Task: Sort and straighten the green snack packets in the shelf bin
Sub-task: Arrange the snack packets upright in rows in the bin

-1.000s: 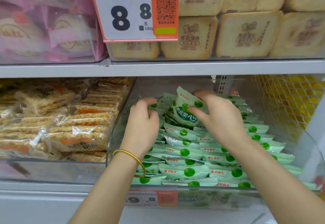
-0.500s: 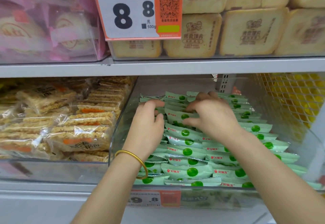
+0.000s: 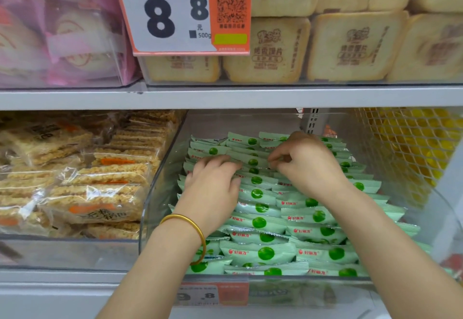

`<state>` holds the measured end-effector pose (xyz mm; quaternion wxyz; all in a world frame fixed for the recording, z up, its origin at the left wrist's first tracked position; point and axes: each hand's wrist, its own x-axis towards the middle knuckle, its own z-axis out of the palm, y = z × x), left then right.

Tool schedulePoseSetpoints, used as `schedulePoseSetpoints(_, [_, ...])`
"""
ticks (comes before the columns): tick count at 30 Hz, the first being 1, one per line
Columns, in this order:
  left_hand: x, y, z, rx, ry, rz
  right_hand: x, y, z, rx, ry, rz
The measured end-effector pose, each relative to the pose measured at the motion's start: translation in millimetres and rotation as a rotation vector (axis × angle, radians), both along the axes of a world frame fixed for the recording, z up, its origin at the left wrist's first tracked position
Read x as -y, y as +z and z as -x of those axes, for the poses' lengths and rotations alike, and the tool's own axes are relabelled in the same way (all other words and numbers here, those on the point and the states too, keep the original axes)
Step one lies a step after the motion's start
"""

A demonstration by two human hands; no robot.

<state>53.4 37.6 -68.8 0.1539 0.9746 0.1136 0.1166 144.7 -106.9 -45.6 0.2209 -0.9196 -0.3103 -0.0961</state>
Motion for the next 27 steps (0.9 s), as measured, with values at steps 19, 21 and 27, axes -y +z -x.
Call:
schedulePoseSetpoints(19, [-5,3,7,0.08,-0.01,0.176,-16,-13,2,0.039,-0.018,-0.256])
schedulePoseSetpoints(21, [-5,2,8,0.118,0.0,0.227,-13,-11,8,0.077,-0.006,-0.335])
schedulePoseSetpoints(27, [-3,12,17,0.413,-0.07,0.446,4,-3,40,0.202,0.088,-0.582])
